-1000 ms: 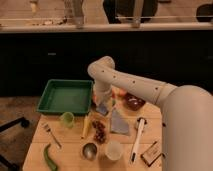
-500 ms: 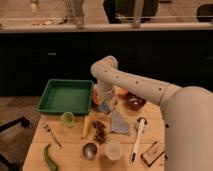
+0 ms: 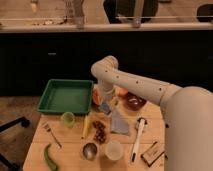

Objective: Wipe purple bowl with sponge

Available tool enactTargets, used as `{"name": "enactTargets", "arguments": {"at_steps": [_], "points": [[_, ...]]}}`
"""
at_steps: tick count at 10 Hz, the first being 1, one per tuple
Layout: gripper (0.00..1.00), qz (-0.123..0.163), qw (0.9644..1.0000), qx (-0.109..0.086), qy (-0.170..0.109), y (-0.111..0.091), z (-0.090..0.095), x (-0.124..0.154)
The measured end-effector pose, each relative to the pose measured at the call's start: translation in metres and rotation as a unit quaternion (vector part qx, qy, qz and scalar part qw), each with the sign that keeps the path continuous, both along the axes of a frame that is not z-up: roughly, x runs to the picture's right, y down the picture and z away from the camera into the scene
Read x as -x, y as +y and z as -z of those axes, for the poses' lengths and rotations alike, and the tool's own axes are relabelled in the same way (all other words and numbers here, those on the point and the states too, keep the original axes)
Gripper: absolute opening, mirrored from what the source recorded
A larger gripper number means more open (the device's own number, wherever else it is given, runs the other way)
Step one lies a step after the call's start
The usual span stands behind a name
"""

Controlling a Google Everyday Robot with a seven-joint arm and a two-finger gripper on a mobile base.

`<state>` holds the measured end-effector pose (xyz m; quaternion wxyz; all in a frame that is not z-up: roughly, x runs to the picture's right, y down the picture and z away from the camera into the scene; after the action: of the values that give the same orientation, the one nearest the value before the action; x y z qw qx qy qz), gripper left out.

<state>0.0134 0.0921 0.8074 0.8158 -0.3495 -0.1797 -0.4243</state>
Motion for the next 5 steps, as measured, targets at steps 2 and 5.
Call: {"name": "enactTargets", "arguments": {"at_steps": [2, 5], "points": [[0.0, -0.024, 0.9995, 0.011, 0.016, -0.007, -0.018, -0.019], [0.0, -0.049, 0.998, 0.025, 0.032, -0.015, -0.038, -0.043]]}}
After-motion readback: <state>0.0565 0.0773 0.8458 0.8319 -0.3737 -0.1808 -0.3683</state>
